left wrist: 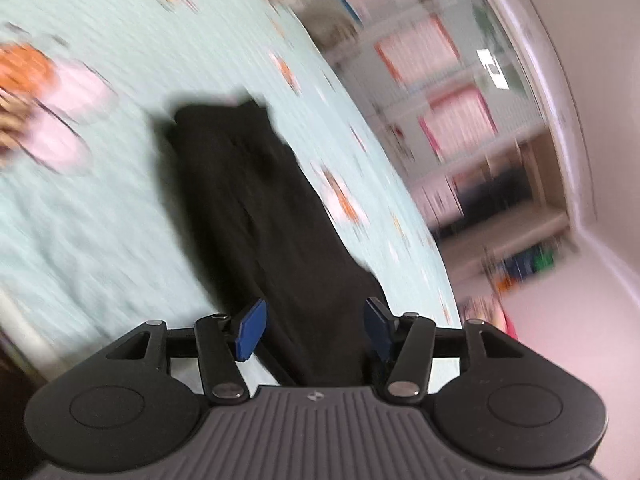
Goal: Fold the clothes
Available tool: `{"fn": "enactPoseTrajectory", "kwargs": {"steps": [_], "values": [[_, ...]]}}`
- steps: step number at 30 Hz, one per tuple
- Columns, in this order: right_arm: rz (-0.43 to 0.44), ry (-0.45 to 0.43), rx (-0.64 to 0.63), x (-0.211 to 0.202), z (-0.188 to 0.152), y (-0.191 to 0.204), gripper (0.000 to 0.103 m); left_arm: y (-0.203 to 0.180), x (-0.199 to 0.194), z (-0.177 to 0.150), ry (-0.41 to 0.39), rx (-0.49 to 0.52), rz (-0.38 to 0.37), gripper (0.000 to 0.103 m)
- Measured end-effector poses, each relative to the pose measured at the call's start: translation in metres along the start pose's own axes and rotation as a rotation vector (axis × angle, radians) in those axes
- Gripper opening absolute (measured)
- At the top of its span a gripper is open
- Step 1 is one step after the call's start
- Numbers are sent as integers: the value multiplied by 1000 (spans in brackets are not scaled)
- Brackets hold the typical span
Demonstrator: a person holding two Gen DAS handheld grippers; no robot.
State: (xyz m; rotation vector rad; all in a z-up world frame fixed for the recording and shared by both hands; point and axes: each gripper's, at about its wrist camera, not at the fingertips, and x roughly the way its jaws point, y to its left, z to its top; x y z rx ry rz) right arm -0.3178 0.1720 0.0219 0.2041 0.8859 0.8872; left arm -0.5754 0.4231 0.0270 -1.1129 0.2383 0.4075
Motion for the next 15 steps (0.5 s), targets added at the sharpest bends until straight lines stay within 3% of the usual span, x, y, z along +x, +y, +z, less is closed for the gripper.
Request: {"fn": "enactPoseTrajectory", "kwargs": {"steps": [4, 8, 15], "values": [[16, 2, -17, 4, -5, 7, 44, 30, -11, 20, -98, -102, 43, 57], [4, 6, 3, 13, -13, 0, 45, 44, -9, 33, -118, -145, 52, 57], [-22, 17, -38, 15, -14, 6, 46, 46, 12, 54, -116, -131, 24, 61]]}}
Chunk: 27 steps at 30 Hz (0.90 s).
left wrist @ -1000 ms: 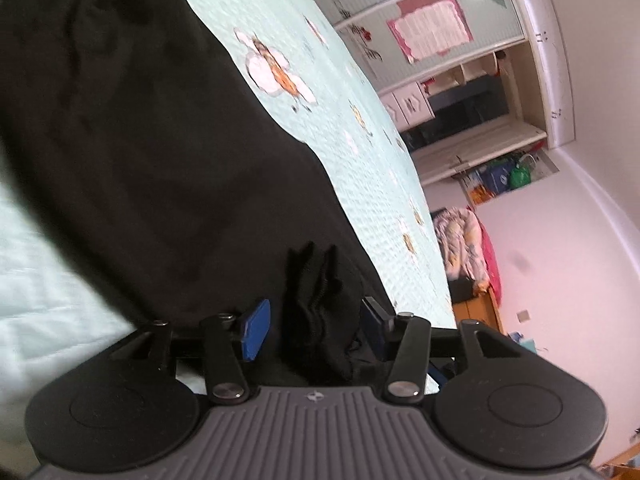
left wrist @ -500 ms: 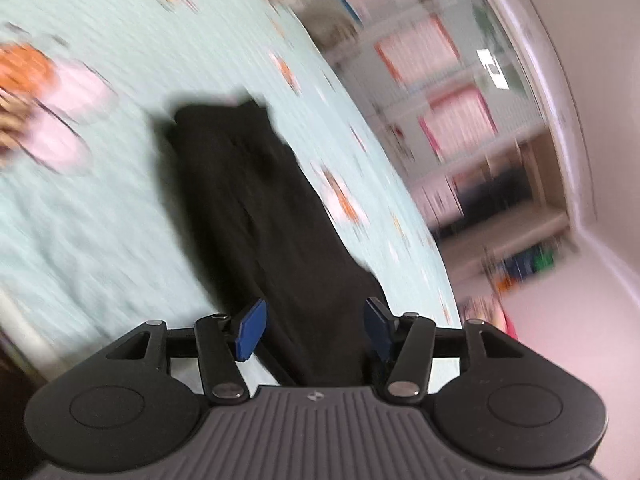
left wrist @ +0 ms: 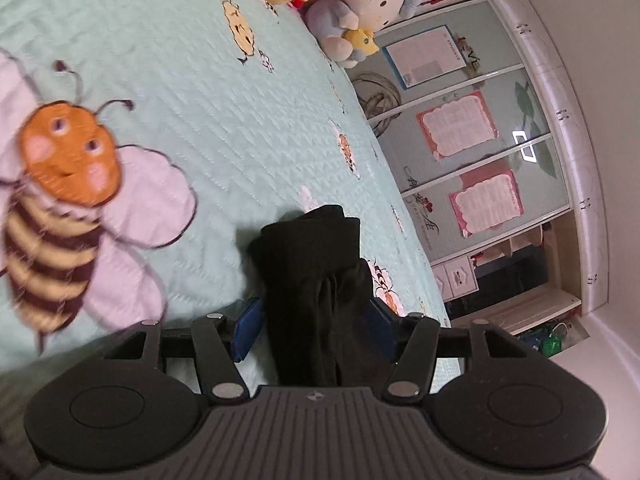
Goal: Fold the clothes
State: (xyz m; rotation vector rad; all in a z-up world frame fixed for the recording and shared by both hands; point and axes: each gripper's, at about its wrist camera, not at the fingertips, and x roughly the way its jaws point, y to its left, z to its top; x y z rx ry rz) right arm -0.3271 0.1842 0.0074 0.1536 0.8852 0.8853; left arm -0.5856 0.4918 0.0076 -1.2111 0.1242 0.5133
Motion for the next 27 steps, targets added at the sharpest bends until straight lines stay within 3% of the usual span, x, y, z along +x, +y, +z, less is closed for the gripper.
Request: {"fn": "enactPoseTrajectory", "kwargs": {"steps": [7, 15, 20, 25, 27], "values": [[-5, 4, 27, 2, 1, -1, 47, -4, 28, 9, 48, 14, -25, 65], [-28, 33, -102, 7, 0, 23, 70, -9, 33, 10, 66, 6, -3, 65], [-21, 40, -108, 8, 0, 23, 74, -12, 33, 6, 18, -36, 89, 54], [-7, 50, -86, 7, 3, 19, 74, -33, 43, 2, 3, 31, 169, 70], [-1, 55, -94, 7, 3, 20, 77, -36, 45, 1, -4, 59, 199, 52]]}}
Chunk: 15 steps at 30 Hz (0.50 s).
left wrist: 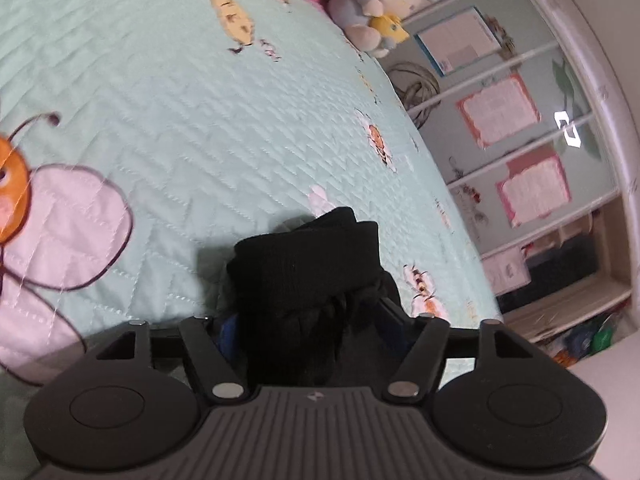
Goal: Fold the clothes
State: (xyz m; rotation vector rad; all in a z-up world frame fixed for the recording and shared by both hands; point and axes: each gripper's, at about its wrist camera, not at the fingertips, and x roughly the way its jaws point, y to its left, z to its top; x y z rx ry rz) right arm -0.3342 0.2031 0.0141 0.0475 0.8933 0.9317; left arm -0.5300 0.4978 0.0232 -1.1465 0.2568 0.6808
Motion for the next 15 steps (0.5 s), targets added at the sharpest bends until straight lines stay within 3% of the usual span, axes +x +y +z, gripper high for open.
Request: {"fn": "enactPoseTrajectory", "kwargs": {"steps": [1, 4, 6, 7, 8, 11, 15], "values": [[3, 2, -4, 0, 0, 0, 77, 0, 1, 0, -1, 8, 7, 25], [3, 6, 4, -2, 2, -1, 76, 8, -2, 1, 5, -20, -31, 22], [7, -2, 24, -6, 4, -2, 59, 4, -9, 2, -11, 6, -53, 20], [19, -16, 38, -10, 6, -3, 40, 0, -13, 3, -18, 21, -65, 20], [28, -33, 53, -13, 7, -4, 35, -5, -16, 3, -25, 39, -73, 20], [37, -69, 61, -14, 9, -4, 33, -20, -23, 3, -48, 80, -98, 19], [18, -37, 8, 6, 5, -6, 29, -43, -34, -2, -78, 128, -140, 19]]}}
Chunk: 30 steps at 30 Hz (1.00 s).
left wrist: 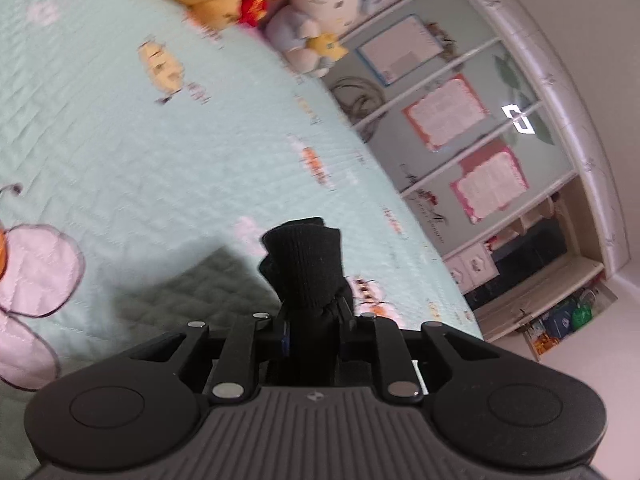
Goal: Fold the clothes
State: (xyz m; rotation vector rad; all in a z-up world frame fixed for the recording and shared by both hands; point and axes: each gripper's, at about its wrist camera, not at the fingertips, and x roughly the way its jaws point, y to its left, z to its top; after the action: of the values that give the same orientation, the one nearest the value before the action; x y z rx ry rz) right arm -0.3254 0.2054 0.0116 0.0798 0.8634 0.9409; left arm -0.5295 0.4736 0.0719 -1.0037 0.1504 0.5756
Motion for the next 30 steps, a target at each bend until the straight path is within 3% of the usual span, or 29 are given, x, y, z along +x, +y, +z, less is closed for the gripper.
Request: {"fn": "enactPoseTrajectory", "kwargs": {"steps": [5, 9, 14, 17, 23, 27, 29, 30], "values": [[-22, 13, -95, 4, -1, 6, 28, -50, -11, -1, -32, 131, -78, 19], [26, 12, 3, -7, 3, -6, 32, -96, -20, -9, -38, 267, -150, 19], [111, -24, 168, -46, 8, -38, 48, -161, -26, -45, 4, 500, -243, 19], [130, -32, 237, -76, 14, -67, 49, -203, -23, -86, 44, 678, -283, 19], [138, -34, 406, -130, 6, -136, 49, -257, -2, -209, 187, 1036, -340, 19], [138, -53, 506, -154, -15, -175, 51, -249, 15, -318, 213, 1448, -318, 19], [166, -60, 581, -154, -30, -191, 52, -230, 28, -358, 225, 1628, -298, 21], [185, -62, 610, -152, -37, -196, 52, -221, 32, -368, 236, 1670, -290, 21]]}}
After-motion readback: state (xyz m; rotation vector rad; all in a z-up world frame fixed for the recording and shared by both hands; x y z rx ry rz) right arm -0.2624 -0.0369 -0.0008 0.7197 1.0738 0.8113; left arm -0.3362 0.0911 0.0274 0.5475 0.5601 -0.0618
